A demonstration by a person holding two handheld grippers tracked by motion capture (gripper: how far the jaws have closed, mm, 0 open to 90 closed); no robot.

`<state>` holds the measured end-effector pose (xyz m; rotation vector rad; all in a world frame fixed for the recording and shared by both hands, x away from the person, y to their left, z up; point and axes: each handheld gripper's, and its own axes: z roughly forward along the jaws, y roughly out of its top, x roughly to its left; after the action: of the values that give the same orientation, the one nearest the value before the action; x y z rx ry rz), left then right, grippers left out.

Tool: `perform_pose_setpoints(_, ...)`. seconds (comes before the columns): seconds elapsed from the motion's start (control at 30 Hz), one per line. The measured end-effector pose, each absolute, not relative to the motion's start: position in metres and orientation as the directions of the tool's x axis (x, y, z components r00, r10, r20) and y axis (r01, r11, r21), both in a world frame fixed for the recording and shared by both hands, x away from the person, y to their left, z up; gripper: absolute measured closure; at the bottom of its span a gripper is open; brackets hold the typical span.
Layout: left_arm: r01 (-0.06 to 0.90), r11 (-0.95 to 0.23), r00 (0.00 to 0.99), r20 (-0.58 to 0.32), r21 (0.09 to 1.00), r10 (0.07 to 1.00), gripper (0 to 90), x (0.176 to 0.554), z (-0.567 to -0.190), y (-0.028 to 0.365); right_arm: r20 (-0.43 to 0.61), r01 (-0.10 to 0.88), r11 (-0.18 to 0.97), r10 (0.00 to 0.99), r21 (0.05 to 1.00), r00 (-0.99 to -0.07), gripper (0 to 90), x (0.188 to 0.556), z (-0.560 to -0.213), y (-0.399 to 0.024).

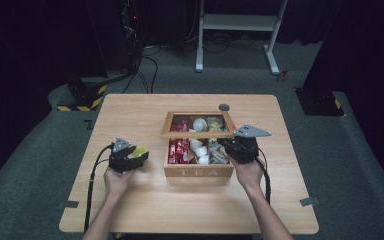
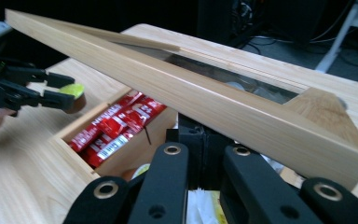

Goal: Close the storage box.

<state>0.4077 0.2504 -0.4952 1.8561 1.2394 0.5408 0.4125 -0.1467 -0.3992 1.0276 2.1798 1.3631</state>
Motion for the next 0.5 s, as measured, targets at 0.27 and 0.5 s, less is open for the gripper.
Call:
perform_pose_setpoints(0.27,0.554,-0.184,0.42,-0.082,0.812,0.904,38.1,0.4093,-0.5004,0.2458,0.071,0.39,0.266,0.742,0.881,-0.666,89.7,0.4117,-0.4,-0.1468)
perform_pose_setpoints(0.5,0.552,-0.187,0.421,-0.077,0.813,0.904,37.9,0.4093,-0.5025,0.2466,0.078,0.397,0.261,0.745,0.88,-0.663,89.7,0.4085,-0.4042,-0.147)
